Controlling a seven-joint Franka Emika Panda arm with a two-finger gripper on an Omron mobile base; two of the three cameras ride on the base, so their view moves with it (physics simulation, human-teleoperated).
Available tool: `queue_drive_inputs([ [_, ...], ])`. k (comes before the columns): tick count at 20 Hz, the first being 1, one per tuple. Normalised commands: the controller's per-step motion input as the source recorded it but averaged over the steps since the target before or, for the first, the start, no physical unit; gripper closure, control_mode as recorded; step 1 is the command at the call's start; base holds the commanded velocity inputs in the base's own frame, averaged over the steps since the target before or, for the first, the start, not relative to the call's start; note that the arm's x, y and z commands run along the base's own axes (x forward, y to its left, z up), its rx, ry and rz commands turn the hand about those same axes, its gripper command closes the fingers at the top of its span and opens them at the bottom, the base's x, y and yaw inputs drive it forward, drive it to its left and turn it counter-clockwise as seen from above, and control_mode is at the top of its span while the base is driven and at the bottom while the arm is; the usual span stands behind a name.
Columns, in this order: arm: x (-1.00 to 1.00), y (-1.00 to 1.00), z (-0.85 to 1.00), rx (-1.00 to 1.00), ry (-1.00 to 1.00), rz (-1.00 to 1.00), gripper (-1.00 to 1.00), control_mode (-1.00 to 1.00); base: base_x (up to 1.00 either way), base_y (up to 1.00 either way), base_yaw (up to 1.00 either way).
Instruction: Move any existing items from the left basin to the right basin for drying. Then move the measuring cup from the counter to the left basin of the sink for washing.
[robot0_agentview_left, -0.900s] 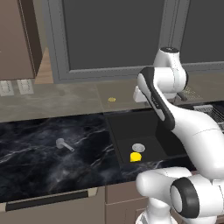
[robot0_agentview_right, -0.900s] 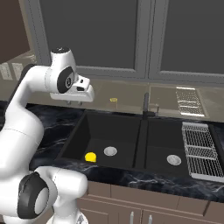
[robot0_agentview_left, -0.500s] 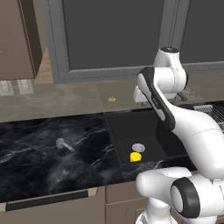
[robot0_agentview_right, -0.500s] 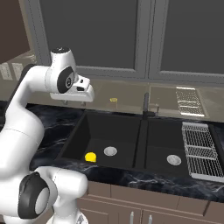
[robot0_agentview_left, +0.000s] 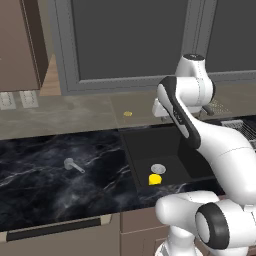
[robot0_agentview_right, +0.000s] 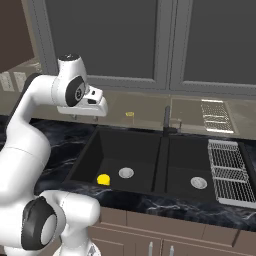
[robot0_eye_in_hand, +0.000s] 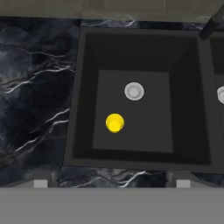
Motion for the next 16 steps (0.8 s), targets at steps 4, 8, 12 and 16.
queue_drive_inputs([
  [4, 0.00, 0.00, 0.00, 0.00, 0.00, 0.00, -1.00, -1.00, 0.00, 0.00, 0.00],
  [8, 0.02, 0.00, 0.00, 0.00, 0.00, 0.00, -1.00, -1.00, 0.00, 0.00, 0.00],
  [12, 0.15, 0.00, 0.00, 0.00, 0.02, 0.00, -1.00, -1.00, 0.00, 0.00, 0.00],
  [16, 0.13, 0.00, -0.12, 0.00, 0.04, 0.00, -1.00, -1.00, 0.00, 0.00, 0.00],
])
